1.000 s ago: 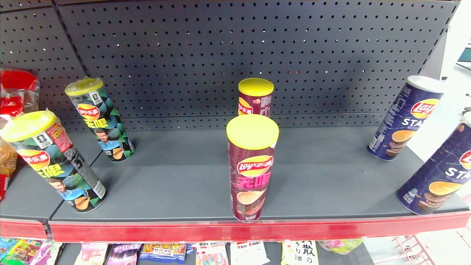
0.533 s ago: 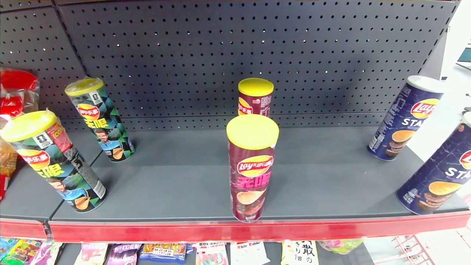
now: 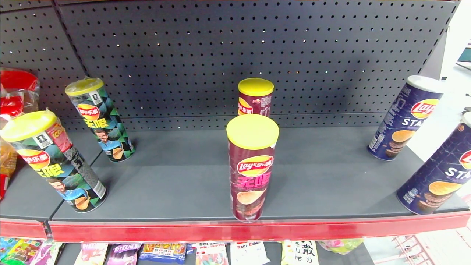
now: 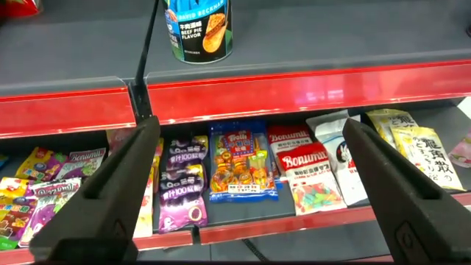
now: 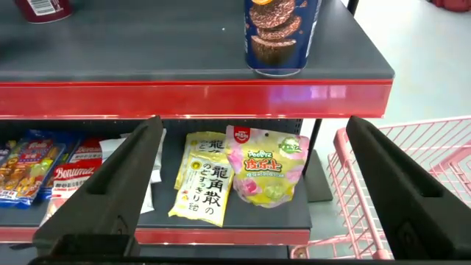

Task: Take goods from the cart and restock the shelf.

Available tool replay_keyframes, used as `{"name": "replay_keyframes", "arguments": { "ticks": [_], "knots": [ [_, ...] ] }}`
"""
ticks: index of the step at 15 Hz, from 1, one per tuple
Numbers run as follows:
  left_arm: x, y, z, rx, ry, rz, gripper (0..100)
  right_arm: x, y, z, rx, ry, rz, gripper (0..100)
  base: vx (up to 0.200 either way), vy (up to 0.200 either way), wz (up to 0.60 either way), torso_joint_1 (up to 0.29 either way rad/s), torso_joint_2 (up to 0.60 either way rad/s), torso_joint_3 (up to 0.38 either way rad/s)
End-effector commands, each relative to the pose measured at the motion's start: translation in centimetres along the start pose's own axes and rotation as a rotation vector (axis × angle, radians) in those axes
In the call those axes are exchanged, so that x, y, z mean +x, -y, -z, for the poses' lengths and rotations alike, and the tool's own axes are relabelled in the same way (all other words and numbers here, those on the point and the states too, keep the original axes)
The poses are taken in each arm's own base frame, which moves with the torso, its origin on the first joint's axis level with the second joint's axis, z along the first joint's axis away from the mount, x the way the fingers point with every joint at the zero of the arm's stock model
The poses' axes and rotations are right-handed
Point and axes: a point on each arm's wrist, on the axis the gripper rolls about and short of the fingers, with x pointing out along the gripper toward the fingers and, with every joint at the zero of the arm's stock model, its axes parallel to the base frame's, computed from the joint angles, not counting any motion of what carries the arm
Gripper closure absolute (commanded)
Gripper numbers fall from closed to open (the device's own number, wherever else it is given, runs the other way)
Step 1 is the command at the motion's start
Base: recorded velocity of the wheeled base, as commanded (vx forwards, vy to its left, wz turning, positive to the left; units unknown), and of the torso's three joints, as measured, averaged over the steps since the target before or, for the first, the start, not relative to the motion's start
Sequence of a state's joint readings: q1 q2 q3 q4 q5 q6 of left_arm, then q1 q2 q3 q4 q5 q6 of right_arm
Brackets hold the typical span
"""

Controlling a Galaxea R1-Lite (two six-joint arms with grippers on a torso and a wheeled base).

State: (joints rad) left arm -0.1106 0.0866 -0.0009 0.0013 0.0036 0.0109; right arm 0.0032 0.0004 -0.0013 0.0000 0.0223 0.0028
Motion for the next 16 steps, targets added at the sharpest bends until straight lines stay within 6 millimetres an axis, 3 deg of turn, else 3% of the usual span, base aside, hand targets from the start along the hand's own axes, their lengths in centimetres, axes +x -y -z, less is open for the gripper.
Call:
{"name": "replay_keyframes", "arguments": {
  "ticks": [1,16],
  "knots": [
    [0.02,0.00,-0.03,0.000,-0.003,-0.001,0,-0.01,0.00,-0.01,0.002,0.001,-0.001,0,0.000,0.000,0.00,0.000,0.00,0.000],
    [0.04,0.01,0.02,0.001,-0.005,0.002,0,-0.01,0.00,-0.01,0.003,0.001,0.001,0,0.000,0.000,0.00,0.000,0.00,0.000]
  ]
}}
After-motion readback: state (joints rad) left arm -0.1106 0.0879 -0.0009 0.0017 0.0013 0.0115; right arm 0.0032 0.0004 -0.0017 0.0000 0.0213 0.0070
